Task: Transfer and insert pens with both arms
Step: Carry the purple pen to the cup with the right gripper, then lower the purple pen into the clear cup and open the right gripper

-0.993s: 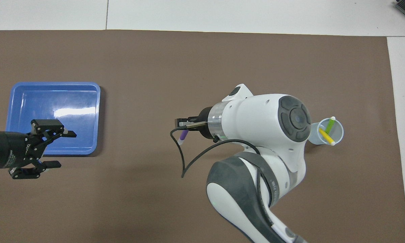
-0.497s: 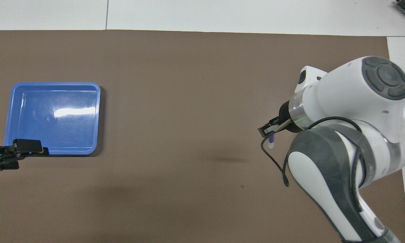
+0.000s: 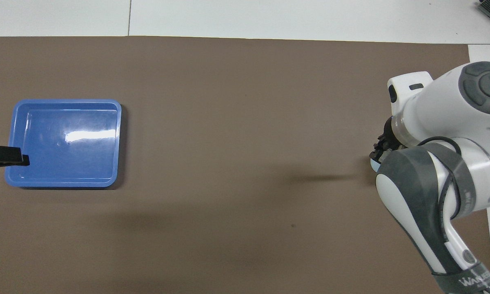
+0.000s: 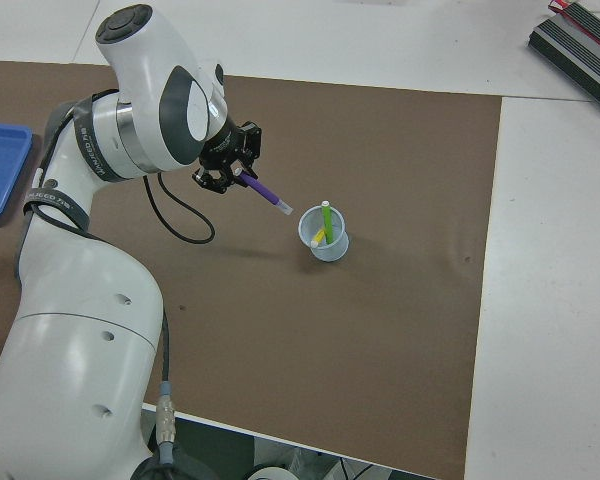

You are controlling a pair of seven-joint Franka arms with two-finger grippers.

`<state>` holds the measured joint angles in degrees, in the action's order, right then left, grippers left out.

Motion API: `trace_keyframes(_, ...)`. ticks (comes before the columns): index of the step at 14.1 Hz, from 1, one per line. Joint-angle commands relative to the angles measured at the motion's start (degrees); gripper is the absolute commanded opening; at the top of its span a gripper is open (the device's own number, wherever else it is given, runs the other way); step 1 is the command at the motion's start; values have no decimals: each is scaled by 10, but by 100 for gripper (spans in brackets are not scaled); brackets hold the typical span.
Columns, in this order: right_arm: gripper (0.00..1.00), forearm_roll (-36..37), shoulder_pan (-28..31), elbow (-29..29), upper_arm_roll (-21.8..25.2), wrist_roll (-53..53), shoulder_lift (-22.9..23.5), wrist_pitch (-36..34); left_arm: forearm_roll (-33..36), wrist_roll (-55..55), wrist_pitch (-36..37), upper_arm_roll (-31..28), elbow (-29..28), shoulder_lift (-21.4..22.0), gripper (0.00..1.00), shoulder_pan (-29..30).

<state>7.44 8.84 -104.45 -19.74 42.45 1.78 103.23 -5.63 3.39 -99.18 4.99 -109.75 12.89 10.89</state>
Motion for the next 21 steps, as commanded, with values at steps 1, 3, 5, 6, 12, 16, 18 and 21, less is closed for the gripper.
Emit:
trace_keyframes(1, 0, 10, 34, -28, -9, 37, -13, 14, 19, -5, 21, 3, 44, -25, 100, -4)
trace_keyframes(3, 0, 8, 55, -47, -9, 51, -19, 37, 43, -6, 16, 8, 52, -35, 100, -6)
trace_keyframes(5, 0, 6, 60, -51, -9, 60, -19, 50, 43, -5, 11, 8, 62, -38, 100, -7)
trace_keyframes(6, 0, 2, 64, -58, -9, 59, -20, 59, 44, -5, 7, 7, 65, -45, 100, -13)
trace_keyframes(12, 0, -53, 81, -134, -8, 77, -40, 136, 47, -4, 12, -8, 84, -63, 100, -72)
trace_keyframes(16, 0, -62, 90, -152, -8, 88, -44, 138, 47, -5, 21, -80, 114, -95, 100, -153)
trace_keyframes(18, 0, -63, 93, -158, -8, 88, -48, 138, 47, -5, 23, -78, 130, -107, 100, -156)
trace_keyframes(21, 64, -63, 93, -158, -7, 86, -49, 138, 47, -4, 52, -75, 189, -134, 100, -159)
